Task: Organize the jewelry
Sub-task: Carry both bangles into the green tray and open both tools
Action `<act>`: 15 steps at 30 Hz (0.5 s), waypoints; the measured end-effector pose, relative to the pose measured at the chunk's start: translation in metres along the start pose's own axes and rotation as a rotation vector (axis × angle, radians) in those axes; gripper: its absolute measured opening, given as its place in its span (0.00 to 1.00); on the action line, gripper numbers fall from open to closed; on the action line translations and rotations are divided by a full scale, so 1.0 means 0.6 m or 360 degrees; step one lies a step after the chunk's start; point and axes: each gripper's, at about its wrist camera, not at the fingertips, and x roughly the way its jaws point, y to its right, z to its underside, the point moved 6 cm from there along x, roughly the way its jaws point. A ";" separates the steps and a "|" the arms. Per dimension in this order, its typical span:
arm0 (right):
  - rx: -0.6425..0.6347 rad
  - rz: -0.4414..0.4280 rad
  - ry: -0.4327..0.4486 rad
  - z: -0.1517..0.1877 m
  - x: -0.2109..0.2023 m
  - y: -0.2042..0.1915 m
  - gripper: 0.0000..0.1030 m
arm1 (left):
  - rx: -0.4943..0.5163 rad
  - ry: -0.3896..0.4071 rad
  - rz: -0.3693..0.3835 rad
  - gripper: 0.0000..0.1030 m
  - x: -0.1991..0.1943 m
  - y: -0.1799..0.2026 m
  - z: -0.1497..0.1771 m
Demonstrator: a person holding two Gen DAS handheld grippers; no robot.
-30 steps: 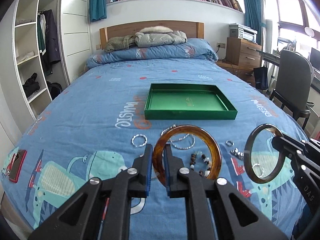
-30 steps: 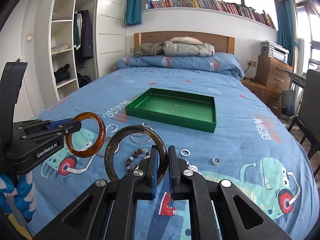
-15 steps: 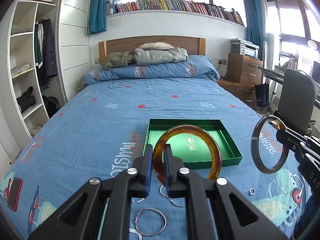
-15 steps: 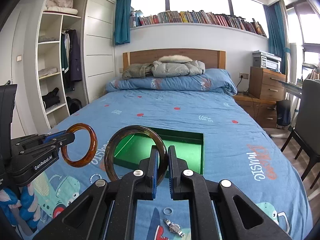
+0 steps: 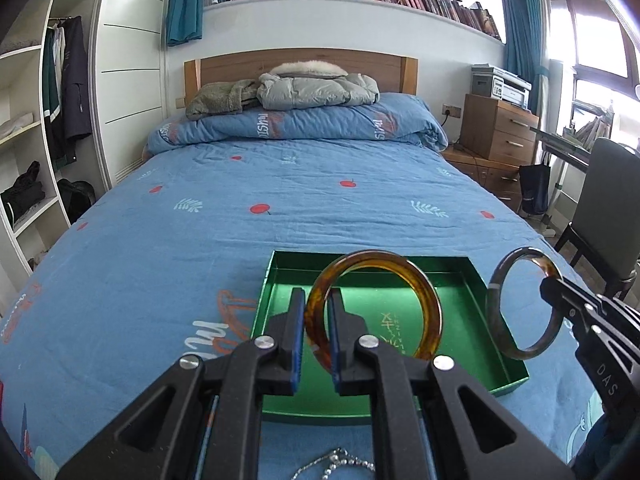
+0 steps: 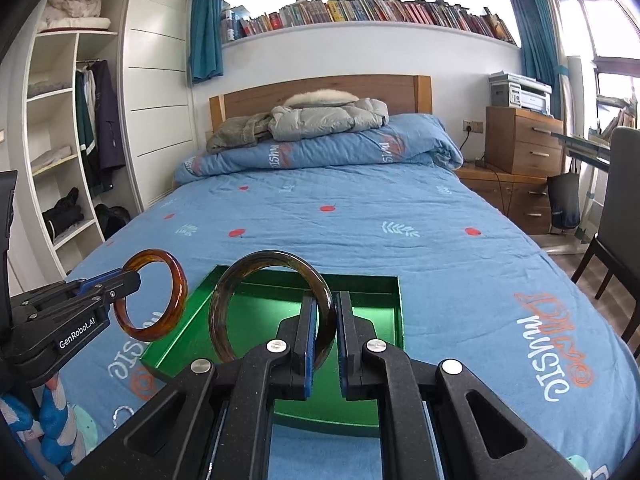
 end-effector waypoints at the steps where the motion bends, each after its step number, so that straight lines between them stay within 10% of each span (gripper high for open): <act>1: 0.0010 0.0004 -0.0019 0.004 0.018 0.003 0.09 | -0.0003 -0.0018 0.0006 0.10 0.017 0.003 0.003; 15: 0.0075 0.0081 -0.0379 0.089 0.183 0.026 0.09 | 0.0002 -0.0320 -0.0048 0.10 0.173 0.019 0.079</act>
